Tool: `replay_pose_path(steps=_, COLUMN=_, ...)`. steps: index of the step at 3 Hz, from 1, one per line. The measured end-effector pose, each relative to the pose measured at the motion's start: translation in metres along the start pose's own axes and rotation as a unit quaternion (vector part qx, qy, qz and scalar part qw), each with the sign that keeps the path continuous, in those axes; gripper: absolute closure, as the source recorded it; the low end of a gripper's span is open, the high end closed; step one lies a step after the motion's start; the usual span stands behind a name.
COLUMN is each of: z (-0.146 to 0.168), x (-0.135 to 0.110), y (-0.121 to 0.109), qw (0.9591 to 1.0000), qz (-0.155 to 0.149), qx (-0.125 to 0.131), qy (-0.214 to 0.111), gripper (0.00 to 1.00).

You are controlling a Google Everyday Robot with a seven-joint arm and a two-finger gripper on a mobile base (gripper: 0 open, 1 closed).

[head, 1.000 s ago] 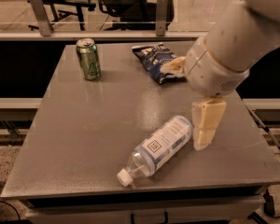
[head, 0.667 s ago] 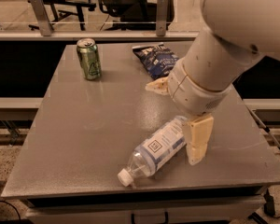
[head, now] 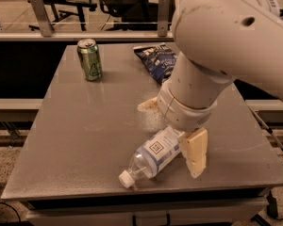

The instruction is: Pick blue plastic bottle

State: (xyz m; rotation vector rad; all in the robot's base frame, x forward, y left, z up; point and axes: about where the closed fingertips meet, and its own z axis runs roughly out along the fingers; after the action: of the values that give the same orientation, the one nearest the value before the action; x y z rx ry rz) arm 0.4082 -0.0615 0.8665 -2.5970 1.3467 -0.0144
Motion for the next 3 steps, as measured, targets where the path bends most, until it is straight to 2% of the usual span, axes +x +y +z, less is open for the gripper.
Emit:
replay_pose_path(steps=1, z=0.0105, x=-0.0002, y=0.0053, qw=0.9997, qz=-0.017, qx=-0.02, qy=0.003, gripper=0.0)
replay_pose_path(steps=2, z=0.0176, x=-0.0005, y=0.0078, qw=0.999, qz=-0.025, qx=-0.035, qy=0.006, gripper=0.18)
replay_pose_path(steps=3, z=0.0196, x=0.0015, y=0.0073, qw=0.9988, qz=-0.025, qx=-0.042, qy=0.009, gripper=0.41)
